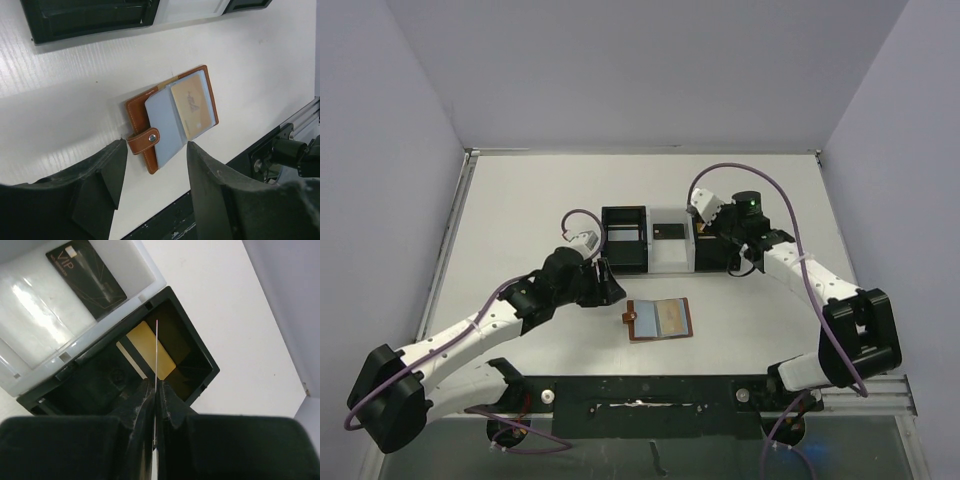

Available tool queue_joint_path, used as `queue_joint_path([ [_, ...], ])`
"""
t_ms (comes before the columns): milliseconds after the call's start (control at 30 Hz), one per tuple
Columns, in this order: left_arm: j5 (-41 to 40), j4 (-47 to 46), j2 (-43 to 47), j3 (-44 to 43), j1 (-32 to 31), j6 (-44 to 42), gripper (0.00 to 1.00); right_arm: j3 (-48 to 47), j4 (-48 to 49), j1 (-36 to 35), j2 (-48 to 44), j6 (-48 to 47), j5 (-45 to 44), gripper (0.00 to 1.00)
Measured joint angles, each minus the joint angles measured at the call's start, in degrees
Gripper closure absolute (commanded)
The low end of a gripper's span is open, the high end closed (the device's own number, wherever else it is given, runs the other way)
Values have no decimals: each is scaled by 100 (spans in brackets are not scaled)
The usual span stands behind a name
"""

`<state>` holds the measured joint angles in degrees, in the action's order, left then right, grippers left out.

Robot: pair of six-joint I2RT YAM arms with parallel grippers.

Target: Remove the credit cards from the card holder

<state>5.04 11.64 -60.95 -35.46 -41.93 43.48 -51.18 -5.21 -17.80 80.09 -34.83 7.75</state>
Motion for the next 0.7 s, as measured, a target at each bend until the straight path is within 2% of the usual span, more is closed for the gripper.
queue_joint_path([
  [200, 149, 61, 177, 22, 229, 46, 33, -136, -7, 55, 511, -1088, 313, 100],
  [467, 269, 57, 286, 24, 461, 90, 31, -459, -129, 249, 1067, -1958, 474, 100],
  [700, 323, 61, 286, 31, 479, 87, 30, -518, -175, 323, 1327, -2330, 496, 99],
])
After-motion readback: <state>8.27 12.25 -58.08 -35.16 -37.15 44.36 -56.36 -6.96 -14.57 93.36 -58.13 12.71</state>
